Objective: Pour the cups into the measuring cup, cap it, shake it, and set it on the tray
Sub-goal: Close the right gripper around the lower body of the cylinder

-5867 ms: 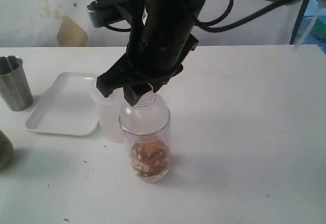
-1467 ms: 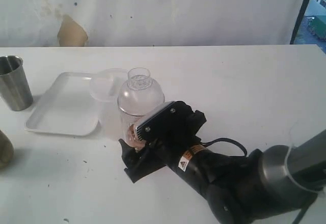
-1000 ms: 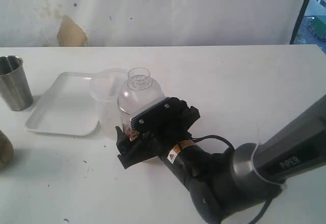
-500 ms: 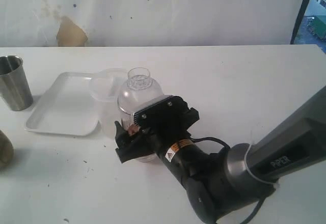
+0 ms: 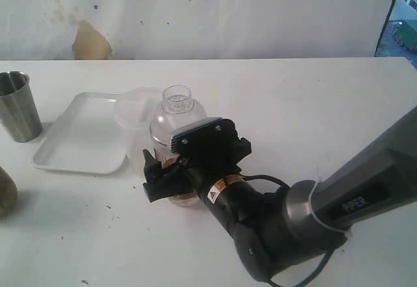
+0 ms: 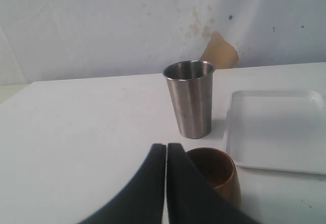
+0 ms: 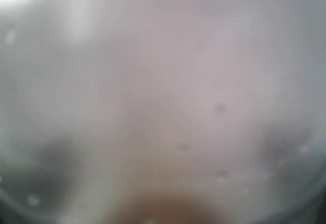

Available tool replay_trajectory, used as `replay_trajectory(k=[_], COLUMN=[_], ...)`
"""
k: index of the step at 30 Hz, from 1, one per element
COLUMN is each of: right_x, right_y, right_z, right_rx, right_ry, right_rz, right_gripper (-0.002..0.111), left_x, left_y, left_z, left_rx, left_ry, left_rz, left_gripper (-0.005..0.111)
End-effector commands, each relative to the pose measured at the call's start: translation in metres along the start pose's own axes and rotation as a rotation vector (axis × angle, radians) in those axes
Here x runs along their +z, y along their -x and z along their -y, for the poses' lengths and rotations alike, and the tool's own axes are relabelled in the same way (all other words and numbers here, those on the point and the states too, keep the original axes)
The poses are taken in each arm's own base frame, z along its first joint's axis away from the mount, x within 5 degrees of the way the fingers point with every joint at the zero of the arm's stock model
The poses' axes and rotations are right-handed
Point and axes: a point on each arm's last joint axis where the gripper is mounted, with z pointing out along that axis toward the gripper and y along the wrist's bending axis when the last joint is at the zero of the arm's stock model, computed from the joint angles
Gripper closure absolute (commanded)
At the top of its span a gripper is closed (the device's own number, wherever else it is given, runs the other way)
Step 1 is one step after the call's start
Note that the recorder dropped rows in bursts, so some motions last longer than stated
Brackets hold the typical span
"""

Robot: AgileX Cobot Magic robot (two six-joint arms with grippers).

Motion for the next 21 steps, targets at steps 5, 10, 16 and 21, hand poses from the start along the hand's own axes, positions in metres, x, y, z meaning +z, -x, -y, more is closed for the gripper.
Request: replay_trajectory(k=[5, 10, 16, 21], right_x=[0.003, 0.002, 0.002, 0.0], right_y=[-0.001, -0.004, -0.005, 0.005], right_z=[0.001, 0.0, 0.0, 0.0], right_rx=[0.011, 0.01, 0.018, -0.012], right_ry=[-0.011, -0.006, -0.006, -0.003], right_rz=[-0.014, -0.046, -0.067, -0.041], right_gripper=[0.044, 0.098, 0.108, 0.108], left_x=[0.0, 0.0, 0.0, 0.0], left_y=[-0.001, -0.001, -0.001, -0.001], left_z=[0.001, 0.001, 0.001, 0.001], left_rx=[-0.008, -0.008, -0.008, -0.008], left_ry=[-0.007, -0.007, -0.007, -0.007], left_rz=[0.011, 0.011, 0.011, 0.011], left_gripper=[0.106, 0.106, 0.106, 0.106])
